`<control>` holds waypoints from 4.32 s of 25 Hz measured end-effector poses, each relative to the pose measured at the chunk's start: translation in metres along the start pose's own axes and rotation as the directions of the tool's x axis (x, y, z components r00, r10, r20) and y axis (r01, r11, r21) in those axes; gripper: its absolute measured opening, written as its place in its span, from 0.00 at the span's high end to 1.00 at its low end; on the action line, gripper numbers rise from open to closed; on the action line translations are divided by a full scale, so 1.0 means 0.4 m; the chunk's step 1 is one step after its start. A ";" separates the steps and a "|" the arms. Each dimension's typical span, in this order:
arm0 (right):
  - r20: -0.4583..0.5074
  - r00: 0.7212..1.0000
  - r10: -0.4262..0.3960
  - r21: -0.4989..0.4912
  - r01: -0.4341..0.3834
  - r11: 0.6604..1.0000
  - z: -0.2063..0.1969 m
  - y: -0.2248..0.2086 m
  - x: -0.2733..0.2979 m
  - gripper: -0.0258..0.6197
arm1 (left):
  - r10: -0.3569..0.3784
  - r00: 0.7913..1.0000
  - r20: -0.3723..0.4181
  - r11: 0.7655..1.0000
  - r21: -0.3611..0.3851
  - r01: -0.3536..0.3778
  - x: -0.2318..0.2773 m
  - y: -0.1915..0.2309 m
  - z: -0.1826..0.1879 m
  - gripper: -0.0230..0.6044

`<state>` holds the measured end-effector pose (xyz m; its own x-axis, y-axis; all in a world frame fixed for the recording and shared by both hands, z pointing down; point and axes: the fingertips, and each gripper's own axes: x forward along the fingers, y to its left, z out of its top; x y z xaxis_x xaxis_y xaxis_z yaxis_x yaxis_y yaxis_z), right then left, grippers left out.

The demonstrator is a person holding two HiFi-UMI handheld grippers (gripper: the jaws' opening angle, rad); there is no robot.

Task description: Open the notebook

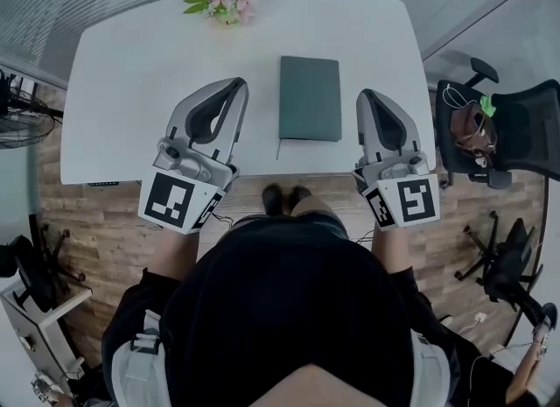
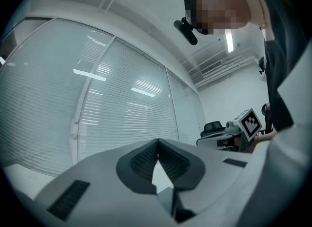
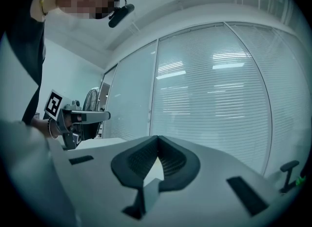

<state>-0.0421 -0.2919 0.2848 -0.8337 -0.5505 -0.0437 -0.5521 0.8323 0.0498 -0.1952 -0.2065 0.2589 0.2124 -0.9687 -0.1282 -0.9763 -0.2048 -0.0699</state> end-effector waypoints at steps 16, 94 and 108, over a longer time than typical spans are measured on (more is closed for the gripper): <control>-0.206 0.973 -0.108 0.084 0.127 0.988 -0.283 -0.084 0.049 0.95 | 0.011 0.999 -0.031 1.000 -0.008 -0.011 -0.018 0.028 -0.029 0.94; -0.631 0.739 0.235 0.455 0.108 0.884 -0.643 -0.126 0.148 0.93 | 0.190 0.979 -0.075 0.981 0.048 -0.187 0.043 -0.080 -0.024 0.94; -0.598 0.789 0.140 0.433 0.171 0.885 -0.555 -0.111 0.154 0.94 | 0.084 0.993 -0.077 0.996 0.040 -0.081 -0.007 0.012 -0.023 0.94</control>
<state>-0.0711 -0.3774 0.5014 -0.7408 -0.3571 0.5689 -0.6272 0.6710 -0.3955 -0.2011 -0.2061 0.2679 0.1259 -0.9904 -0.0566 -0.9879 -0.1200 -0.0986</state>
